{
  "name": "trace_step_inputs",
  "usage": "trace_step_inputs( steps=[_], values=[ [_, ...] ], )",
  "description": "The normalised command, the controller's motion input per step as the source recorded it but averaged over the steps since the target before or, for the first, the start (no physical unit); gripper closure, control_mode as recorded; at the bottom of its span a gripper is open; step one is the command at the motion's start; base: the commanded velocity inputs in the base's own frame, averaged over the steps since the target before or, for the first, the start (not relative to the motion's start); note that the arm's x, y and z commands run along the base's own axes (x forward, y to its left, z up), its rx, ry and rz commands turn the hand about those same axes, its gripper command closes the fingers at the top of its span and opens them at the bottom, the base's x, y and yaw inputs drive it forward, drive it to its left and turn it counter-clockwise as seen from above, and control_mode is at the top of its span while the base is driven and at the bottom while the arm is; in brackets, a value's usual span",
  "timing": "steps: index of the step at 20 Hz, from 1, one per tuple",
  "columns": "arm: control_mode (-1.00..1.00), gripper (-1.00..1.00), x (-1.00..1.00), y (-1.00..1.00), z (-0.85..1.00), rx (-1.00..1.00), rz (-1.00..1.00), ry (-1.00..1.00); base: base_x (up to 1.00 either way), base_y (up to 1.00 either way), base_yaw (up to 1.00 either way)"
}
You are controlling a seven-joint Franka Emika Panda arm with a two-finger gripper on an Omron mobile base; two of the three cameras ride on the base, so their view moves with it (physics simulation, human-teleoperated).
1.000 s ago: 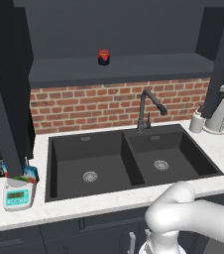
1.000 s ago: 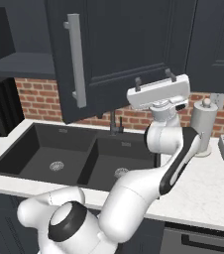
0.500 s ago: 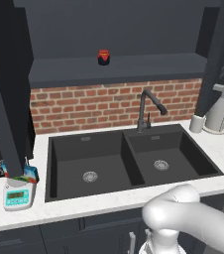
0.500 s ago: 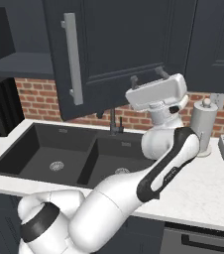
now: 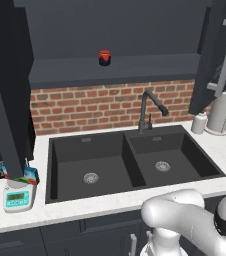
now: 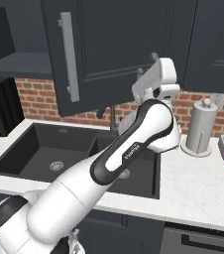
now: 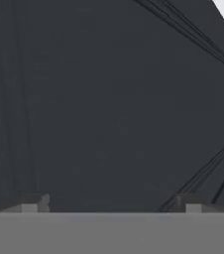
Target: Pick the boxed food and place it on the digital scale for weighing, and close the cabinet.
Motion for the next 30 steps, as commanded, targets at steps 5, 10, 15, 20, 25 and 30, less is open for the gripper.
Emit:
trace_step_inputs(
  steps=[5,10,15,20,25,30],
  values=[
    [-1.0,-1.0,1.0,0.04,0.0,-0.01,-0.34,0.18,0.0,0.0,0.0],
    [-1.0,-1.0,0.87,0.05,-0.04,0.0,-0.22,0.09,0.0,0.0,0.0],
    [-1.0,-1.0,0.9,0.2,-0.06,0.0,-0.16,0.01,0.0,0.0,0.0],
    [-1.0,-1.0,0.93,0.32,-0.13,0.0,-0.15,0.0,0.0,0.0,0.0],
    [-1.0,-1.0,1.0,0.38,-0.24,0.0,-0.11,0.0,0.0,0.0,0.0],
    [-1.0,-1.0,1.0,0.45,-0.31,0.02,-0.06,0.0,0.0,0.0,0.0]
  ],
)
